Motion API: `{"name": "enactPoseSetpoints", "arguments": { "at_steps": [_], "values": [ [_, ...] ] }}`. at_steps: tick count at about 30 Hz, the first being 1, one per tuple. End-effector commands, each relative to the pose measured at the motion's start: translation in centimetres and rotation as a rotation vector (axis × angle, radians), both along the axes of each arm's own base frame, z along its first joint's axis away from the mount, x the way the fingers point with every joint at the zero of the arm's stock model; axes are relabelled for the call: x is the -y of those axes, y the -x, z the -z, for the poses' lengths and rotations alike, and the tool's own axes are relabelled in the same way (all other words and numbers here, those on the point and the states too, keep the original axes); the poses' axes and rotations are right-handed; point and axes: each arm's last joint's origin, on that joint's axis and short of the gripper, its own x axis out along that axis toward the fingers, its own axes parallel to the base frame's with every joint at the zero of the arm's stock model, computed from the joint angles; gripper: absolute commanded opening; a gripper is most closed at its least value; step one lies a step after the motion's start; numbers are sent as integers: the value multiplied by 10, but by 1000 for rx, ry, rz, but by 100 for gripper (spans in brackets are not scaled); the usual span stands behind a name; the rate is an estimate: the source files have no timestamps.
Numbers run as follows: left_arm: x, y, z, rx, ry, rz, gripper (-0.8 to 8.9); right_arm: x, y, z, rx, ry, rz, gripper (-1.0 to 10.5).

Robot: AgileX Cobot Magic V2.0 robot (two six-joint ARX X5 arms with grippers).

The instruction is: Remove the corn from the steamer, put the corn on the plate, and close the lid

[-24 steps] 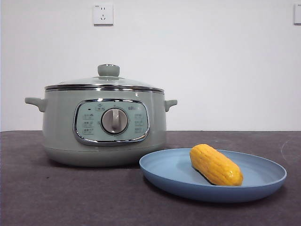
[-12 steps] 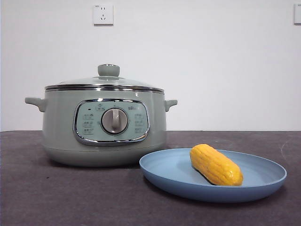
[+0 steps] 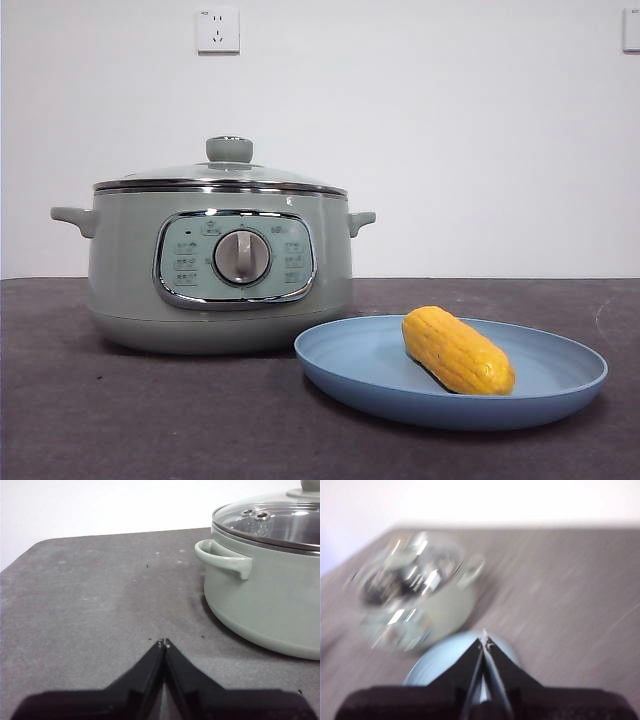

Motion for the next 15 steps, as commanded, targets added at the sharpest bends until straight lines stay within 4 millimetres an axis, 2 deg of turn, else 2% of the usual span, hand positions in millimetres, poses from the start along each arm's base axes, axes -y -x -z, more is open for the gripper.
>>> {"name": "enactPoseSetpoints", "arguments": {
  "at_steps": [1, 3, 6, 11, 15],
  "values": [
    [0, -1, 4, -7, 7, -5, -3, 7, -1, 5, 68, 36, 101, 1],
    [0, -1, 4, -7, 7, -5, -4, 11, -2, 14, 104, 51, 160, 1],
    [0, -1, 4, -7, 7, -5, -4, 15, -8, 37, 160, 40, 223, 1],
    [0, -1, 4, -7, 7, -5, -3, 16, -20, 91, 240, -7, 259, 1],
    [0, -1, 4, -7, 7, -5, -3, 16, -28, 126, 215, -2, 261, 1]
  ]
}}
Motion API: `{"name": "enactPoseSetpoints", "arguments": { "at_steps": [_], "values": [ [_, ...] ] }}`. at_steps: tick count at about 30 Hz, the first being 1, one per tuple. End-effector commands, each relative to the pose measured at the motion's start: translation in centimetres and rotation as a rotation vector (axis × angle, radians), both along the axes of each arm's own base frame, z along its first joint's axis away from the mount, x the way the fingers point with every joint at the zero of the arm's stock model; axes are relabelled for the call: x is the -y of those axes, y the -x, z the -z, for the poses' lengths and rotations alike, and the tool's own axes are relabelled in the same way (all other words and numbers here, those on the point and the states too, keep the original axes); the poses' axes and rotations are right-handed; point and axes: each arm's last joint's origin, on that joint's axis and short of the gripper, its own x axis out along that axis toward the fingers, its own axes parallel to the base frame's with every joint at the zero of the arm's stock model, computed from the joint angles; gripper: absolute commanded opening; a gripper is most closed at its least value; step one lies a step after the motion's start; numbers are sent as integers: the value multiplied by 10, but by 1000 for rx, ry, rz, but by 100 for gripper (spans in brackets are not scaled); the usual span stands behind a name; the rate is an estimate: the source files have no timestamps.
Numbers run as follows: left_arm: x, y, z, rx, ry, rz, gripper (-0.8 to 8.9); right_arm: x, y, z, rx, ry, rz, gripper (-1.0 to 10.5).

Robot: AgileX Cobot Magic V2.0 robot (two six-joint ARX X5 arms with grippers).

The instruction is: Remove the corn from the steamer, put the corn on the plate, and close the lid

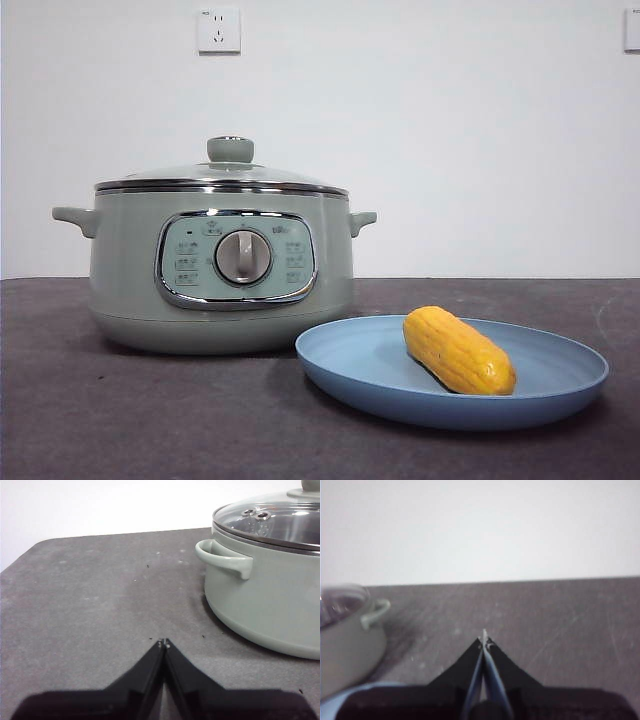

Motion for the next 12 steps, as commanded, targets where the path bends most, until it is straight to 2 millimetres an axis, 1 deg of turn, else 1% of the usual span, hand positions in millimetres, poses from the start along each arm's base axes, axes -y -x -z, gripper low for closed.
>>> {"name": "enactPoseSetpoints", "arguments": {
  "at_steps": [1, 7, 12],
  "values": [
    [0, -1, 4, -7, 7, -5, -3, 0, -7, 25, -54, -8, 6, 1],
    [0, -1, 4, -8, 7, -5, -4, 0, -12, 56, -162, 1, 4, 1],
    [0, -1, 4, -8, 7, -4, -4, 0, -12, 56, -157, 6, 4, 1]
  ]
}}
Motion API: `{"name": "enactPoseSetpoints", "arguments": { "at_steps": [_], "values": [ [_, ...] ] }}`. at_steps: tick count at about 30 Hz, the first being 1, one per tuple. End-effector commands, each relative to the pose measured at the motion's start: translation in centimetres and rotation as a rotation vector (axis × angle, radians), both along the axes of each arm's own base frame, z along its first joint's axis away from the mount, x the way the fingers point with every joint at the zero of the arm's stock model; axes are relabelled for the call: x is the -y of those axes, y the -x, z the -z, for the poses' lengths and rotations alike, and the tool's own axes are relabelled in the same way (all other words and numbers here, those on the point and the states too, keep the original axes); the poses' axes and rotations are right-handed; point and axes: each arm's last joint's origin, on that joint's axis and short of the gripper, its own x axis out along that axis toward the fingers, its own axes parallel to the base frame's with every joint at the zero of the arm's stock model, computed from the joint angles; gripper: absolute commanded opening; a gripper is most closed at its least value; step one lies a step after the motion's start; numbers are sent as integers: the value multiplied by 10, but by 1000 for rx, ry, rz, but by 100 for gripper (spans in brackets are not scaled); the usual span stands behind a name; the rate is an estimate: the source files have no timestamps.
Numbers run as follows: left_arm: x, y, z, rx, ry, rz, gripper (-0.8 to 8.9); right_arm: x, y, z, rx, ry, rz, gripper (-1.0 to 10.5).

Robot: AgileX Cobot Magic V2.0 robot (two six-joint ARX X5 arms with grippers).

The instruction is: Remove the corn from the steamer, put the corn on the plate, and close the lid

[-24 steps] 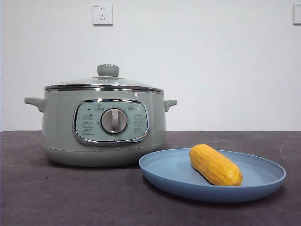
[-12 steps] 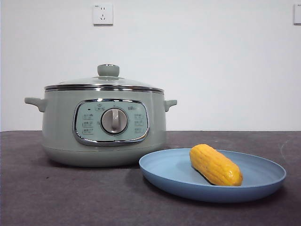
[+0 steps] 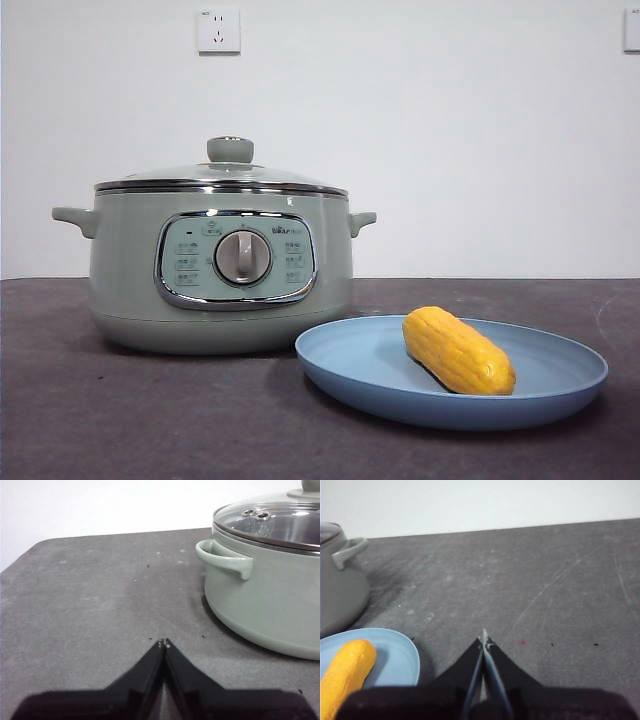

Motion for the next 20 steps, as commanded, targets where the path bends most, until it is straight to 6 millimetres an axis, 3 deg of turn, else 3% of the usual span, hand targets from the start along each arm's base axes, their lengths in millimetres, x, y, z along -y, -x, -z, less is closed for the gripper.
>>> {"name": "enactPoseSetpoints", "arguments": {
  "at_steps": [1, 20],
  "values": [
    [0, -1, 4, -8, 7, -5, -3, 0, 0, 5, -17, 1, 2, 1],
    [0, -1, 4, -8, 7, -4, -3, 0, -1, 5, -15, -2, 7, 1]
  ]
}}
